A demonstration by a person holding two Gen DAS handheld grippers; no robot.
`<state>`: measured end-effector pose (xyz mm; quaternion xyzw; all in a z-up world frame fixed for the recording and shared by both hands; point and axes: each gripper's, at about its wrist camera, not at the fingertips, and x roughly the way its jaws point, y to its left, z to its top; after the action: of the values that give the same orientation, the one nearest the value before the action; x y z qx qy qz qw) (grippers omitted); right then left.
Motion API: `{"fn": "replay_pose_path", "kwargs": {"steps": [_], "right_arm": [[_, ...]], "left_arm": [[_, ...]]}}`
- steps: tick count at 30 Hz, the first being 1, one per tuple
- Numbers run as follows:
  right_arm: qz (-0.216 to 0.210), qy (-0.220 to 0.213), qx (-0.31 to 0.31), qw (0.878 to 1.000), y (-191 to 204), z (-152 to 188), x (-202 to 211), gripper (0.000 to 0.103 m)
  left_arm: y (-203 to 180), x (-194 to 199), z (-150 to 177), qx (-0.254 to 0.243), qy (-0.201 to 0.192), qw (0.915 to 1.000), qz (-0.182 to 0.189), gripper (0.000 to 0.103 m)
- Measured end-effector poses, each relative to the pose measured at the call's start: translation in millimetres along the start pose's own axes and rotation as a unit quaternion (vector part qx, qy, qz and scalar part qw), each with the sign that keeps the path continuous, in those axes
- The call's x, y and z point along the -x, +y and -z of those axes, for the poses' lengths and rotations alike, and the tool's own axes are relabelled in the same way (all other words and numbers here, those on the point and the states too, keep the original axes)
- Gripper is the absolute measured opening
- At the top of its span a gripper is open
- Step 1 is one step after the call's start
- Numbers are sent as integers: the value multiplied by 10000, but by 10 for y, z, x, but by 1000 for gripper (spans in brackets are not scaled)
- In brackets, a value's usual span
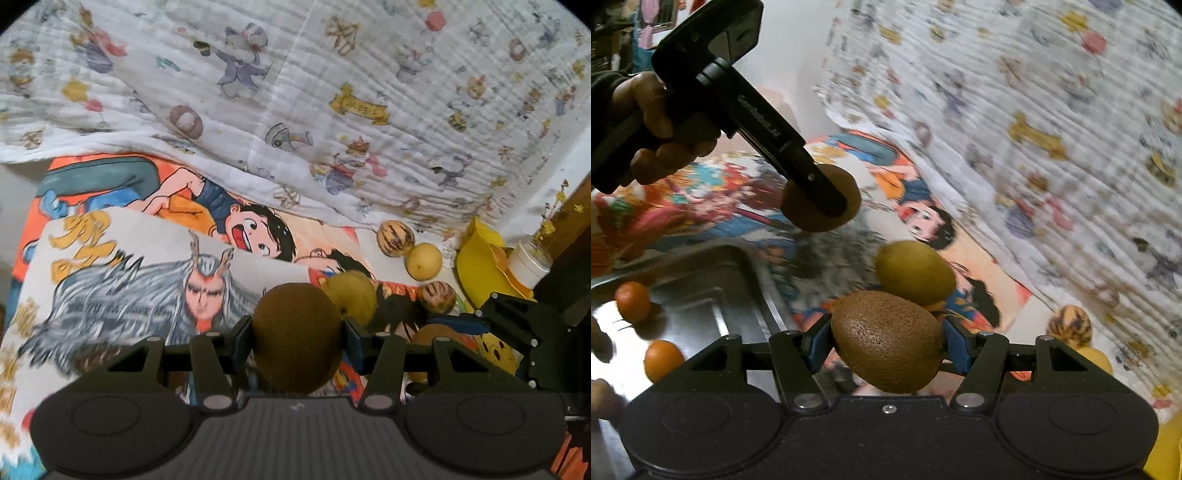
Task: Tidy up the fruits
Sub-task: 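Lift the kiwi with the left tool toward the tray while the right tool lifts its kiwi, then lower the kiwi into the tray and open the left tool while the right tool releases its kiwi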
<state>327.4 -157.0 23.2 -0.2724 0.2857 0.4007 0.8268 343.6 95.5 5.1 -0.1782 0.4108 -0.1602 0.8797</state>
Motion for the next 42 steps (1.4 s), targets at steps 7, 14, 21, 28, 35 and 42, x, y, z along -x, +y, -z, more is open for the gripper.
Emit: {"fn": "replay_pose_path", "kwargs": {"steps": [7,14,21,28,35,42], "right_arm": [[-199,-105,204,9995,355,-13,90,64],[-102,-189,614,9979,680,25,143,64],[-195,-119,496,9985,756,71,138,64],[-360,-65,380,9986,828,120,154,64],[-599,40,-315,9977,721,178,165,64],[-813,217,-994,9915,578,243,100,64]], "left_arm": [[-43,316,327,-57,-65,9999,96,56],[-61,428,602,-168,-5,9997,160,56],[-123,468,776,-367,73,9991,212,56],[-235,469,940,-699,240,9972,143,56],[-258,508,1046,-847,379,9957,52,56],[-284,503,1039,-907,471,9948,-41,56]]}}
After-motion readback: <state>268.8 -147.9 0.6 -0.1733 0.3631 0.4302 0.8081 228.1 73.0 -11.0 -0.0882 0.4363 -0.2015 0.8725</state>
